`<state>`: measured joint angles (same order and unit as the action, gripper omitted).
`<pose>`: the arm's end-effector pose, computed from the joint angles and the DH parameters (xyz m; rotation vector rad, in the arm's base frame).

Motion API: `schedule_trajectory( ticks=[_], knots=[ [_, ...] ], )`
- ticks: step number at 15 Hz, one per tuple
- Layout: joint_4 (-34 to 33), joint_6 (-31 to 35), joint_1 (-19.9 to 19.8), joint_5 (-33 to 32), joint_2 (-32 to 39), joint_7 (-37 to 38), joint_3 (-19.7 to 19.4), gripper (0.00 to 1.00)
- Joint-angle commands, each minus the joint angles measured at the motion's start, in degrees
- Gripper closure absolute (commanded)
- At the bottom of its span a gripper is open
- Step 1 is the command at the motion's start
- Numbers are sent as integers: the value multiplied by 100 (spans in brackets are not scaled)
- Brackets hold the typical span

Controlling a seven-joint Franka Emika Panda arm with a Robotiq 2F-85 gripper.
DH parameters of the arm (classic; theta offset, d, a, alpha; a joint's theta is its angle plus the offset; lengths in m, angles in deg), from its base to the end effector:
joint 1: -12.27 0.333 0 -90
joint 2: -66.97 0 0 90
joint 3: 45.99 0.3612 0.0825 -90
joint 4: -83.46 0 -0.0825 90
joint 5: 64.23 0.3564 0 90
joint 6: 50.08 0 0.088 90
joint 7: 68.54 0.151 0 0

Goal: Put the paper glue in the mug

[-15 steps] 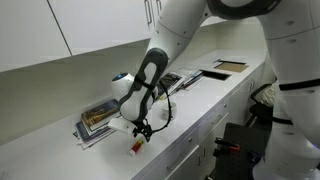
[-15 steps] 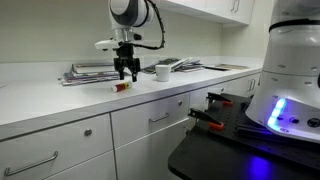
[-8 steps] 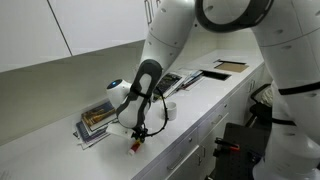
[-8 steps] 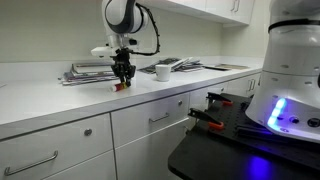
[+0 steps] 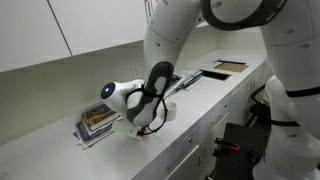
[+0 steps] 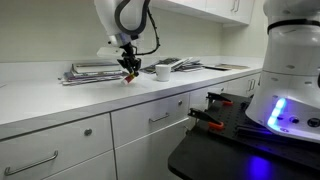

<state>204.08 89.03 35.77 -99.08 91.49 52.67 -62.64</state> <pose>0.5727 0.0530 0.2380 2.0430 -1.8793 0.5586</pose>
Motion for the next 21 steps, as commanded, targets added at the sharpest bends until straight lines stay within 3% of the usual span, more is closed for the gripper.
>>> schedule_trajectory(
  ticks=[1, 7, 14, 21],
  knots=[
    [93, -1045, 83, -1174, -271, 922, -9, 92],
    [-66, -3499, -389, -2364, -157, 1604, 781, 92],
    [-224, -6015, -697, -3306, 145, 1727, 1493, 92],
    [-622, -6471, -1178, -3894, 813, 2454, 1660, 92]
  ],
)
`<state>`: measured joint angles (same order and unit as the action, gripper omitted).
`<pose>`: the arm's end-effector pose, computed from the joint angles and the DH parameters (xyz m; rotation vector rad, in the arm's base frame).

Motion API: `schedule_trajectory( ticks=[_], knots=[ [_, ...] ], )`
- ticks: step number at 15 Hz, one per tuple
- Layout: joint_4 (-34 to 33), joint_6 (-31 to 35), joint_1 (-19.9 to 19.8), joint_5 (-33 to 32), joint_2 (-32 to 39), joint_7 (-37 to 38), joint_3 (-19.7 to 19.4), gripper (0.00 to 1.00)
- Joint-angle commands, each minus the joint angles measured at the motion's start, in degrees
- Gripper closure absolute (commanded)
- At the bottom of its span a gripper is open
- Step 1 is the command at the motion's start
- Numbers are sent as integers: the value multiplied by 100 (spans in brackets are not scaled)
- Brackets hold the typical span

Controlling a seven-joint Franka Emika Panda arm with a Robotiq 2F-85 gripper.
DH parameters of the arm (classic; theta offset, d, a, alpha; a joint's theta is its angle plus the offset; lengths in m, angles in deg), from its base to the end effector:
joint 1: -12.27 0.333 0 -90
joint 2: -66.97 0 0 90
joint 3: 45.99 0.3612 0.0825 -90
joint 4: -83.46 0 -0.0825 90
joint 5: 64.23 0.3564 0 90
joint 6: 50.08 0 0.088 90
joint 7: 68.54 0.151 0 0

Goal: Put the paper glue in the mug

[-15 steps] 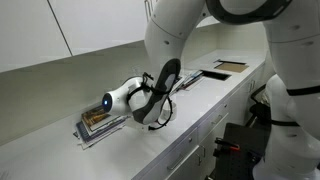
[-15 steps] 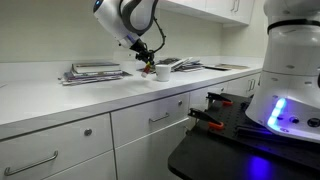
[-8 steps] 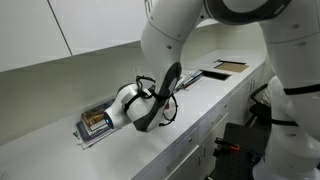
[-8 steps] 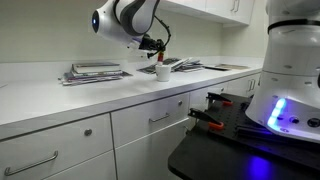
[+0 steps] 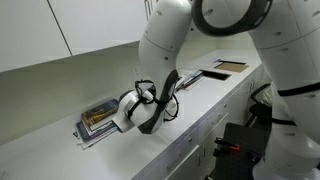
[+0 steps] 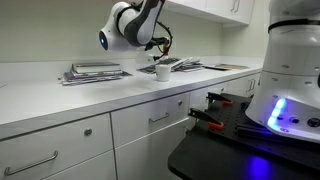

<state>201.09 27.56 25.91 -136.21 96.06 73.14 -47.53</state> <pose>0.5210 -0.0490 0.2849 1.1286 -1.1863 1.0105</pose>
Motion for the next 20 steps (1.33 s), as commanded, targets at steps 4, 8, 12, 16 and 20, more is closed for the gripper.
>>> schedule_trajectory(
  ticks=[4, 8, 12, 16, 20],
  knots=[
    [-597, -406, -298, -358, 806, 774, 200, 92],
    [-896, -335, 30, -225, 1107, 724, -109, 92],
    [-1296, -197, 208, -6, 1304, 723, -395, 92],
    [-1255, -62, 77, 529, 1279, 723, -276, 92],
    [-1207, 138, 14, 985, 1213, 723, -248, 92]
  ],
)
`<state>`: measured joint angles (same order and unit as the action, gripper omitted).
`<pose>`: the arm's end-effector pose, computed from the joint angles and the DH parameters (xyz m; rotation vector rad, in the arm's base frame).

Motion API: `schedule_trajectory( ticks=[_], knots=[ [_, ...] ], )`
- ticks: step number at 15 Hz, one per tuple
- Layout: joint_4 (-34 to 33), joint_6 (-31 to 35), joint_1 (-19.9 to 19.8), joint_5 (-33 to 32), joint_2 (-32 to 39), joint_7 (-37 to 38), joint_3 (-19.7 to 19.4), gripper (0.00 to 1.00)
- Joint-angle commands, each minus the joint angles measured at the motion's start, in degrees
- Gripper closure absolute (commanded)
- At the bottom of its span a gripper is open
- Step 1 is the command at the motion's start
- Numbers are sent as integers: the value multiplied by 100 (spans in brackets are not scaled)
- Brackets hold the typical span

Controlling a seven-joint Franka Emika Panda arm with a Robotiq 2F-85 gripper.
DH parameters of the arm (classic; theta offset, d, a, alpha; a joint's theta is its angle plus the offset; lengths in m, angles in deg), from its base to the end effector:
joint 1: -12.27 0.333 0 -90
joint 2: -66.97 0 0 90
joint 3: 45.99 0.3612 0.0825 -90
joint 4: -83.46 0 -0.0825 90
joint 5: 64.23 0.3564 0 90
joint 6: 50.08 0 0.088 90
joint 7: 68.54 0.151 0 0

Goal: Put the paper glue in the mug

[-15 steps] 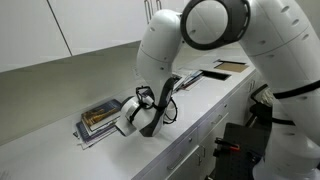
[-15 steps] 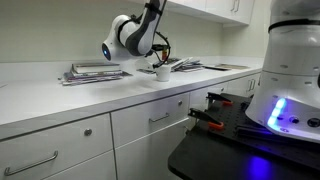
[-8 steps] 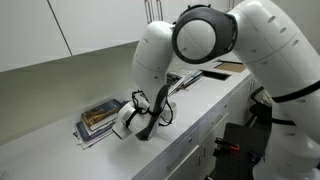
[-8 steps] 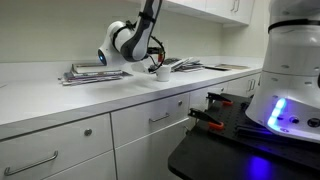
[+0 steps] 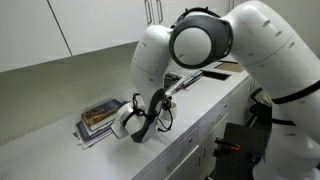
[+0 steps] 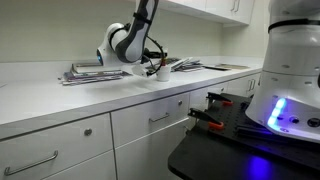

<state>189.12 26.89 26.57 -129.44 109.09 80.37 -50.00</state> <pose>0.5523 -0.0498 0.2149 0.9948 -1.3112 0.9897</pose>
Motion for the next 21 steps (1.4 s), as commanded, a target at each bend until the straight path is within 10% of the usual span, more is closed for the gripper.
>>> schedule_trajectory(
  ticks=[1, 2, 4, 11, 21],
  knots=[
    [-11, 317, -67, 422, -120, 0, -15, 92],
    [10, 421, -125, 524, -151, 0, 21, 92],
    [69, 686, -232, 711, -234, 0, 80, 46],
    [524, 1229, -591, 794, -1096, -76, 418, 1],
    [1837, 2583, -1100, 1991, -3591, -2293, 590, 0]
  ],
)
